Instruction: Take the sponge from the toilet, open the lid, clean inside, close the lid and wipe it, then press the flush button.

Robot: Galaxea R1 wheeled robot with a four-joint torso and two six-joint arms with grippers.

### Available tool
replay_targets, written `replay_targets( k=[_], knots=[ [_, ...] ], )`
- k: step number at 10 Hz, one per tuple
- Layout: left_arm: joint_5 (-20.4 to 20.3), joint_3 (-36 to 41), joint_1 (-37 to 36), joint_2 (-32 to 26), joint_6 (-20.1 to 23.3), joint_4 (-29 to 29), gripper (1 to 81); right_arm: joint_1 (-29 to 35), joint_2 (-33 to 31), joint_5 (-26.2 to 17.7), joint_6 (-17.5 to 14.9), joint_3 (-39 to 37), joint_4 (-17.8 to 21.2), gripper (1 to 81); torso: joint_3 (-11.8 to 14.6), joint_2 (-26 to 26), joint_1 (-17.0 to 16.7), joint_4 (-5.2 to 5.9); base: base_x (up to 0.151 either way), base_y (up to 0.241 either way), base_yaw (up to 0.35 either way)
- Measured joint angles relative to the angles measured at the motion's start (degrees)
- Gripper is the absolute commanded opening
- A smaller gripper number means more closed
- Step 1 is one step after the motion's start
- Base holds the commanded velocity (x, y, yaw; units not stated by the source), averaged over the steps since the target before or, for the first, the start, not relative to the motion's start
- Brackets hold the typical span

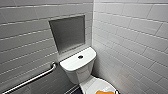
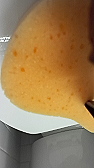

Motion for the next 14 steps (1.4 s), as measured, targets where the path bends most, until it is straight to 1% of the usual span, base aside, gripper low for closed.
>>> replay_targets(
  k=[1,2,6,7,9,10,12,13,14],
  knots=[
    [0.0,0.0,0.0,0.0,0.0,0.0,81.1,0.0,0.0,-0.1,0.0,-0.1,-0.1,81.1,0.0,0.0,0.0,0.00,0.000,0.000,0.000],
    [0.0,0.0,0.0,0.0,0.0,0.0,81.1,0.0,0.0,0.0,0.2,-0.3,-0.6,1.0,0.0,0.0,0.0,0.00,0.000,0.000,0.000],
    [0.0,0.0,0.0,0.1,0.0,-0.1,81.1,0.0,-0.6,0.4,0.1,0.3,-0.5,1.0,0.0,0.0,0.0,0.00,0.000,0.000,0.000],
    [0.0,0.0,0.0,0.3,0.0,-0.1,81.1,0.0,-1.7,0.4,0.0,1.9,-0.6,1.0,0.0,0.0,0.0,0.00,0.000,0.000,0.000],
    [0.0,0.0,0.0,0.5,0.0,-0.1,81.1,-0.1,-6.5,0.4,0.0,7.6,-1.1,1.0,0.0,0.0,0.0,0.00,0.000,0.000,0.000],
    [0.0,0.0,0.0,0.5,0.0,-0.1,81.1,0.0,-9.1,0.4,0.0,11.7,-2.0,1.0,0.0,0.0,0.0,0.00,0.000,0.000,0.000],
    [0.0,0.1,-0.1,0.4,0.0,-0.1,81.1,-0.6,-13.0,0.0,-0.1,19.0,-6.4,1.0,0.0,0.0,0.0,0.00,0.000,0.000,0.000],
    [0.0,0.2,-0.3,0.2,0.0,-0.1,81.1,-2.7,-15.3,0.0,-0.1,21.1,-8.7,1.0,0.0,0.0,0.0,0.00,0.000,0.000,0.000],
    [0.0,0.2,-0.6,-0.1,0.0,-0.1,81.1,-6.2,-17.1,0.0,-0.3,21.4,-10.3,1.0,0.0,0.0,0.0,0.00,0.000,0.000,0.000]
  ],
)
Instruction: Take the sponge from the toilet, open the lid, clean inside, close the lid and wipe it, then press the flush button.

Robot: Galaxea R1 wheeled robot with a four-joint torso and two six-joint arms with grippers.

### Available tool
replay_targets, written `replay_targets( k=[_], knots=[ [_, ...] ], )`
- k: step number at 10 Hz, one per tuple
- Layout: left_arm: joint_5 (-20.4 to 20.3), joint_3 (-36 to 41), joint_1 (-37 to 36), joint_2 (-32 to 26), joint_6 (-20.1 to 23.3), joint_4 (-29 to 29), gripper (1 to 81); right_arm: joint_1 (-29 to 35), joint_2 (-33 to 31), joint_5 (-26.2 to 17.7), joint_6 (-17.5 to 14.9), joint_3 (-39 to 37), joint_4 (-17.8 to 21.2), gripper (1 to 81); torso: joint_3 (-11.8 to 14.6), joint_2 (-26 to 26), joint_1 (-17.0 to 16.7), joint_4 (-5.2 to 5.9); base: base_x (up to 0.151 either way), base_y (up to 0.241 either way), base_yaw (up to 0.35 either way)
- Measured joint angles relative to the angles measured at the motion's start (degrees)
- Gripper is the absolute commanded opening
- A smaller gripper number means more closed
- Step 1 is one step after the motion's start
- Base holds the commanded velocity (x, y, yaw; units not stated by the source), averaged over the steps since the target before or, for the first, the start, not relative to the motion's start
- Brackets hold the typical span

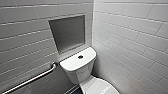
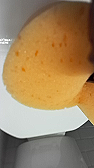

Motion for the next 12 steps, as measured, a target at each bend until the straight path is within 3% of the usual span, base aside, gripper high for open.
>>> replay_targets(
  k=[4,7,12],
  knots=[
    [0.0,4.8,-1.1,-2.4,0.0,0.0,81.1,-11.7,-3.4,2.0,-0.9,0.7,-7.4,1.0,0.0,0.0,0.0,0.00,0.000,0.000,0.000],
    [0.1,13.6,-1.4,-7.7,0.0,0.0,81.1,-20.2,-5.6,1.6,-1.0,0.7,-11.6,1.0,0.0,0.0,0.0,0.00,0.000,0.000,0.000],
    [0.7,31.9,-5.7,-19.8,0.0,-0.1,81.1,-26.8,-6.2,3.8,-3.4,1.7,-16.4,1.0,0.0,-0.1,0.0,0.00,0.000,0.000,0.000]
  ],
)
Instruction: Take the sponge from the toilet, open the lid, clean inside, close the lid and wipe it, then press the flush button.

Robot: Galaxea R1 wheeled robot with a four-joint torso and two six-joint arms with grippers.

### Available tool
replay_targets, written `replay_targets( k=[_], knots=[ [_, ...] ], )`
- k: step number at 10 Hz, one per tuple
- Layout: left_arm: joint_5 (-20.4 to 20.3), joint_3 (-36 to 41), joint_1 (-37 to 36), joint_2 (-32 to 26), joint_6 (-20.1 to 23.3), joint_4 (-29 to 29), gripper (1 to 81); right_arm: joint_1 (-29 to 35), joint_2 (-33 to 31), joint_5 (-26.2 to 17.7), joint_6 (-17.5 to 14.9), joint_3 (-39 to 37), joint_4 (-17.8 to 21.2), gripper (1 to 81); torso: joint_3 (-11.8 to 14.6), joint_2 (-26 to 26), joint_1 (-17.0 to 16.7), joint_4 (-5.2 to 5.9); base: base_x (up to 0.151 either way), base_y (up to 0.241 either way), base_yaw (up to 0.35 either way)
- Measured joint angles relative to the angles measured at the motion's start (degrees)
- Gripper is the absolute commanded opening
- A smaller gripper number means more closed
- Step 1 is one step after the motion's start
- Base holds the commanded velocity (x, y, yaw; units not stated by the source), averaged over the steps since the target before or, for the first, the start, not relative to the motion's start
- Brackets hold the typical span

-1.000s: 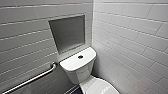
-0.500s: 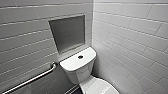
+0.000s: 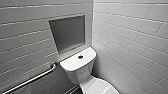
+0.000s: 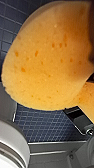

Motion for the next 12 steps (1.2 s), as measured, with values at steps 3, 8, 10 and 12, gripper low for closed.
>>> replay_targets(
  k=[3,8,10,12],
  knots=[
    [1.3,8.0,-5.8,-5.3,0.0,-2.9,81.1,-3.5,1.0,5.8,-0.5,-0.1,-6.5,1.0,0.0,0.0,0.0,0.00,0.000,0.000,0.000],
    [5.6,14.0,-14.9,-9.6,0.0,-9.8,81.1,-6.5,6.5,7.4,-0.5,-3.7,-8.9,1.0,0.0,0.0,0.0,0.00,0.000,0.000,0.000],
    [6.5,15.3,-16.5,-10.0,0.0,-11.1,81.1,-7.4,7.3,7.4,-0.5,-3.7,-9.3,1.0,0.0,-1.0,0.6,0.00,0.000,0.000,0.000],
    [7.7,15.3,-17.9,-10.4,0.0,-12.0,81.1,-7.4,7.3,7.5,-0.5,-3.7,-9.4,1.0,0.0,-4.6,2.8,0.00,0.000,0.000,0.000]
  ],
)
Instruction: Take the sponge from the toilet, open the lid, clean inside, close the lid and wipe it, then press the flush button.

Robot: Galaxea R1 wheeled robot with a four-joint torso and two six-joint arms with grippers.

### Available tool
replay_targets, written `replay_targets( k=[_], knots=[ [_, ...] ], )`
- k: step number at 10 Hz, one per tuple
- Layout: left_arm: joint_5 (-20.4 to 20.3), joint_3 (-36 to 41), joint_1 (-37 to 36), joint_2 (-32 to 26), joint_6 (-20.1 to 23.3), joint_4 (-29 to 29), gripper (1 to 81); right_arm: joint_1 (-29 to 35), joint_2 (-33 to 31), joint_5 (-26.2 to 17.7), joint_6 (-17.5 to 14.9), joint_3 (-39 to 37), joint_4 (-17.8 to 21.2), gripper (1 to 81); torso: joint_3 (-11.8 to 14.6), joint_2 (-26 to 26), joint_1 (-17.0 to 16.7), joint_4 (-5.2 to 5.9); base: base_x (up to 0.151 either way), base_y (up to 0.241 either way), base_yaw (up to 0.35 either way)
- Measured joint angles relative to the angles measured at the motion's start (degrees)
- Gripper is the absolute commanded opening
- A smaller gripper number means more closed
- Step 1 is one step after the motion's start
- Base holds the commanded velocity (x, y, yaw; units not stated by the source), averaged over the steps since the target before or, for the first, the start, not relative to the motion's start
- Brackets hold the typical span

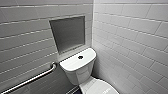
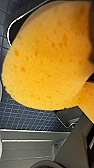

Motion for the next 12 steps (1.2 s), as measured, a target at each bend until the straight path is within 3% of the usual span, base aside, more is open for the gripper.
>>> replay_targets(
  k=[2,5,8,12],
  knots=[
    [0.4,0.1,-0.8,0.0,0.0,-0.5,81.1,0.0,0.0,0.1,0.0,0.1,0.0,1.0,-0.4,-1.7,0.9,0.00,0.000,0.000,0.000],
    [0.7,0.2,-3.7,0.9,0.0,-1.0,81.1,0.0,-0.5,0.1,0.0,0.7,-0.1,1.0,-4.7,-2.5,1.4,0.00,0.000,0.000,0.000],
    [2.6,0.9,-8.9,1.8,0.0,-3.8,81.1,0.4,-0.5,0.3,0.0,0.8,-0.2,1.0,-5.4,-2.5,1.5,-0.02,0.000,0.000,0.000],
    [6.4,1.2,-15.2,4.8,0.0,-8.2,81.1,0.3,-0.5,0.3,0.0,0.8,-0.2,1.0,-5.4,-2.5,1.5,-2.38,0.000,0.000,0.000]
  ],
)
